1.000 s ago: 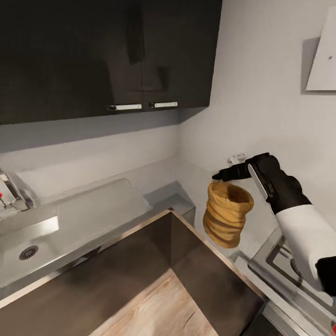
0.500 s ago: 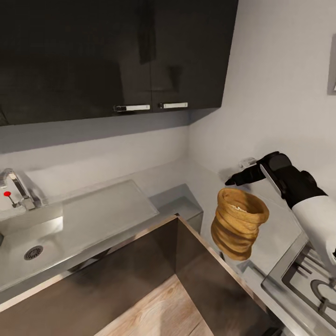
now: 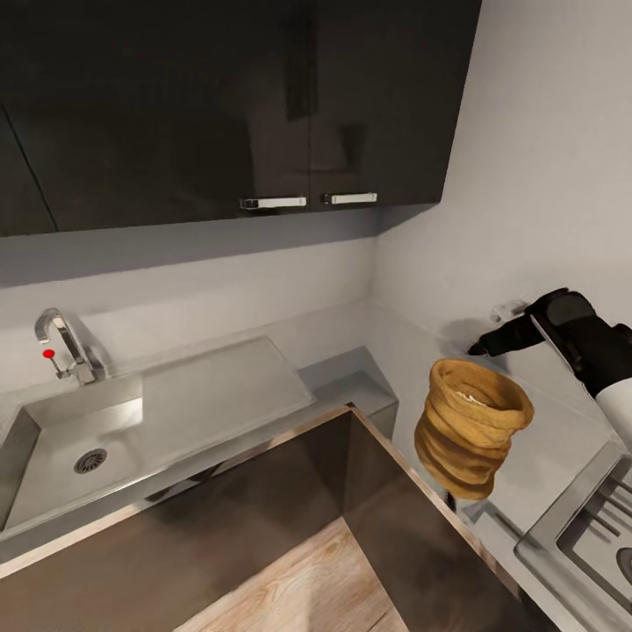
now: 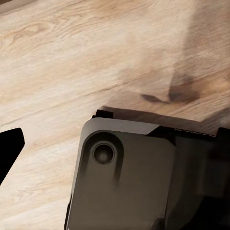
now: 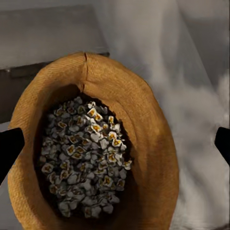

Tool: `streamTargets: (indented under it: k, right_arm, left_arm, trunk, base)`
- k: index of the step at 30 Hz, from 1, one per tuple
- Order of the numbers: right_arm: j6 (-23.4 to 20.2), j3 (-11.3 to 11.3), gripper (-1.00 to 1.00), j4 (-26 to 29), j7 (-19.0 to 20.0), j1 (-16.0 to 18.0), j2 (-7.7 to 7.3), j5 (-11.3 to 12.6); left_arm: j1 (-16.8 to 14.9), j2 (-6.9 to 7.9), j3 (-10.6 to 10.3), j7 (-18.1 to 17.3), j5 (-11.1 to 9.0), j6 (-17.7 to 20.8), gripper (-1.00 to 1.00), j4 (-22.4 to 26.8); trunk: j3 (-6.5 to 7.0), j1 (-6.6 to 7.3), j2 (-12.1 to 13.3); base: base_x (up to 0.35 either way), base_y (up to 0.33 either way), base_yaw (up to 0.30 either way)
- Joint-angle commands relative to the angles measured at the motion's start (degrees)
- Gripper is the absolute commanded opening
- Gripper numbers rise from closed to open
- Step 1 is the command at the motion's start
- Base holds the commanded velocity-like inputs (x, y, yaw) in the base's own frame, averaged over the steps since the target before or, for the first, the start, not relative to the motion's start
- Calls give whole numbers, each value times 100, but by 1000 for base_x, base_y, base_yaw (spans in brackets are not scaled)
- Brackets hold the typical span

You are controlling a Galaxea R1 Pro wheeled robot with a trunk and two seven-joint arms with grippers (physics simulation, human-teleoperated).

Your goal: In the kitchen, take the popcorn bag from the countertop, put it into the microwave, and heat it until the popcorn is cooked so the cooked popcorn ends up inside the bag.

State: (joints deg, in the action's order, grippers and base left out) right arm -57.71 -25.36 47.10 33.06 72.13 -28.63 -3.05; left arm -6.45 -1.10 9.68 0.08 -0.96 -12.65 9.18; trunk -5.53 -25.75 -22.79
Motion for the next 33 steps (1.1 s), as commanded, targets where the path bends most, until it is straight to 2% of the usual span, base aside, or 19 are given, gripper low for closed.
streamTargets:
  k: [1, 2, 3, 8, 11, 16, 19, 21, 23, 26, 33]
  right_arm:
    - [-8, -25, 100, 4, 32, 4, -60, -42]
    - [32, -34, 100, -31, 29, -11, -236, -80]
    - [161, -37, 100, -186, 32, -24, -295, -167]
    - [653, -84, 100, -969, 41, -54, -326, -611]
    - [828, -153, 100, -1249, 49, -45, -336, -712]
    - [871, -169, 100, -1335, 68, -35, -351, -733]
    - [870, -161, 100, -1450, 392, 19, -387, -734]
    - [842, -156, 100, -1574, 1071, 191, -540, -741]
    - [801, -165, 100, -1627, 1520, 372, -646, -758]
    - [716, -218, 100, -1744, 2121, 530, -692, -956]
    - [692, -266, 100, -1782, 2337, 553, -671, -1069]
  left_arm:
    - [-5, -3, 16, 1, -9, -18, 100, -4]
    - [-5, -3, 16, 1, -11, -18, 100, -3]
    - [-5, -3, 16, 1, -11, -18, 100, -3]
    - [-5, -4, 16, 1, -9, -18, 100, -4]
    - [-5, -4, 16, 1, -9, -18, 100, -4]
    - [-5, -3, 16, 1, -12, -18, 100, -4]
    - [-5, -3, 16, 1, -11, -18, 100, -4]
    - [-5, -4, 16, 1, -10, -18, 100, -4]
    - [-5, -4, 16, 1, -9, -18, 100, -4]
    - [-5, -4, 16, 1, -9, -18, 100, -3]
    - [-5, -4, 16, 1, -9, -18, 100, -2]
  trunk:
    - [-13, -4, -12]
    - [-13, -4, -12]
    - [-13, -4, -12]
    - [-13, -4, -12]
    - [-13, -4, -12]
    - [-13, -4, -12]
    - [-13, -4, -12]
    - [-13, -4, -12]
    - [-13, -4, -12]
    - [-13, -4, -12]
    - [-13, -4, -12]
  base:
    - [0, 0, 0]
    - [0, 0, 0]
    - [0, 0, 0]
    - [0, 0, 0]
    - [0, 0, 0]
    - [0, 0, 0]
    - [0, 0, 0]
    - [0, 0, 0]
    - [0, 0, 0]
    - [0, 0, 0]
    - [0, 0, 0]
